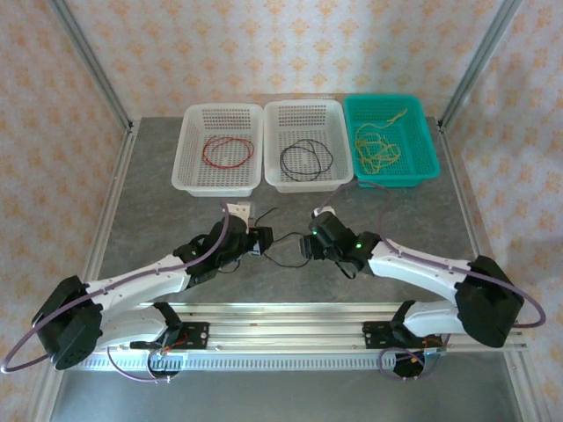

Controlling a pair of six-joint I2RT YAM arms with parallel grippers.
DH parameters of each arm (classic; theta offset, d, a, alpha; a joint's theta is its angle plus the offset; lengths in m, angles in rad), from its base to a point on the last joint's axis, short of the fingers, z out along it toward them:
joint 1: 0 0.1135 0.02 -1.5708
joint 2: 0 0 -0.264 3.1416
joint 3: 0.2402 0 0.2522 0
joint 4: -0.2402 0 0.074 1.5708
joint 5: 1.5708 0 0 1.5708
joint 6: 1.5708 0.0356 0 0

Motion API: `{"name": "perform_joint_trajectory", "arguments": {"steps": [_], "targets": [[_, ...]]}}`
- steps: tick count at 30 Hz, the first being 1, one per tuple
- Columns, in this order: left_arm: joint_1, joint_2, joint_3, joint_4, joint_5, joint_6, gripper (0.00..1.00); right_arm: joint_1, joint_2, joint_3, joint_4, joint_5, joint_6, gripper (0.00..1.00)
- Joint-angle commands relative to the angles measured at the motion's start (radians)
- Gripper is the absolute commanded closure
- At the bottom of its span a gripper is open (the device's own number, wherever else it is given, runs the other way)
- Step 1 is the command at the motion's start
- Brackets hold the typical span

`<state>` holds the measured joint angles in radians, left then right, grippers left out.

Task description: Untangle the cables

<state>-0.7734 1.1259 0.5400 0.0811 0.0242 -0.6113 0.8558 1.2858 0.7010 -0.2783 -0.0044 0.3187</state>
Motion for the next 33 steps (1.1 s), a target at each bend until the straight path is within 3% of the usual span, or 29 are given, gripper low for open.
{"name": "perform_joint_trajectory", "arguments": {"steps": [1, 8, 16, 33], "targets": [[-0.036, -0.010, -0.041, 0.066, -0.053, -0.068, 0.52, 0.009, 0.041, 0.023, -0.037, -0.002, -0.071, 0.38], [-0.044, -0.087, -0.152, 0.128, -0.080, -0.156, 0.52, 0.011, 0.114, 0.041, -0.049, 0.004, -0.131, 0.38], [-0.043, -0.110, -0.167, 0.112, -0.103, -0.166, 0.52, 0.011, 0.207, 0.094, -0.045, 0.026, -0.112, 0.39], [-0.011, -0.123, -0.172, 0.119, -0.086, -0.157, 0.52, 0.021, 0.350, 0.167, -0.110, 0.036, 0.166, 0.50]]}}
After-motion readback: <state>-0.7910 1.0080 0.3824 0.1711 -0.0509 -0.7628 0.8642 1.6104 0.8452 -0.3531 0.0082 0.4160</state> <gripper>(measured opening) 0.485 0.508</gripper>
